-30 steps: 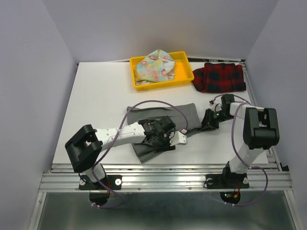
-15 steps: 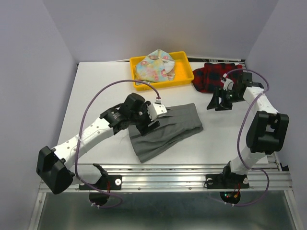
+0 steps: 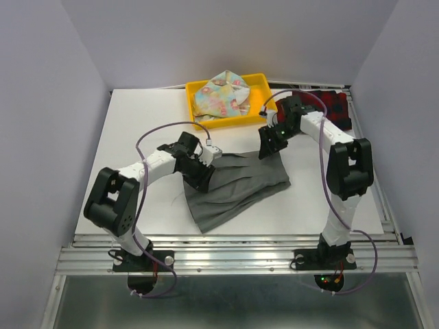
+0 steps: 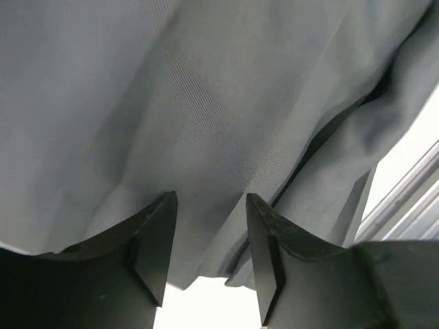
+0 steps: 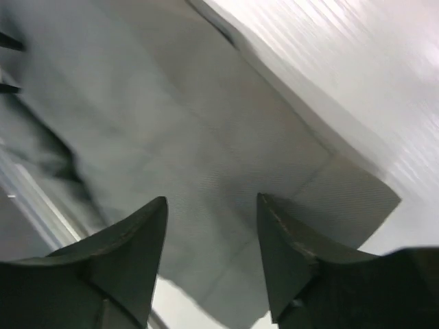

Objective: Fold and stack the skirts
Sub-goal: Fold the skirt

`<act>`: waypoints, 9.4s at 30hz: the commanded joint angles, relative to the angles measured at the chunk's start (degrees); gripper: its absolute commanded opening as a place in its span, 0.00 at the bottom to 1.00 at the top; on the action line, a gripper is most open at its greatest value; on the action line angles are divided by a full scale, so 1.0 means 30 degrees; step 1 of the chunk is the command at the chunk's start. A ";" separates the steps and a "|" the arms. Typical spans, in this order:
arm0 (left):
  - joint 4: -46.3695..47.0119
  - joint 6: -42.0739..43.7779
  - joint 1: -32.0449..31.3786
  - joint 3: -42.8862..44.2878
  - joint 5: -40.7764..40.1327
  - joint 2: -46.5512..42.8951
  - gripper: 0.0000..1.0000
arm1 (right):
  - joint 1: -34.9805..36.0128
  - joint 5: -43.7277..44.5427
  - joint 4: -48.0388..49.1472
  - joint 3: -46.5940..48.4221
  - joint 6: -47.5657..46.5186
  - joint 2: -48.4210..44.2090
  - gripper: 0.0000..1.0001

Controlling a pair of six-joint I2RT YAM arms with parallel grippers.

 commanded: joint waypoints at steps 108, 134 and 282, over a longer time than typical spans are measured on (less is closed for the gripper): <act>0.1718 3.0547 -0.0587 -1.5188 0.2066 -2.3652 0.98 | 0.9049 -0.6100 0.7782 -0.3701 0.4129 0.6578 0.45; 0.2069 1.9226 -0.8337 -0.7753 -0.1027 -1.1852 0.99 | 0.6881 -0.6979 0.4412 -0.1944 0.1933 0.8073 0.43; 0.2652 0.7876 -0.5920 0.1571 -0.1093 0.0372 0.02 | 0.6940 -0.3758 0.3678 -0.3118 -0.0120 0.4204 0.11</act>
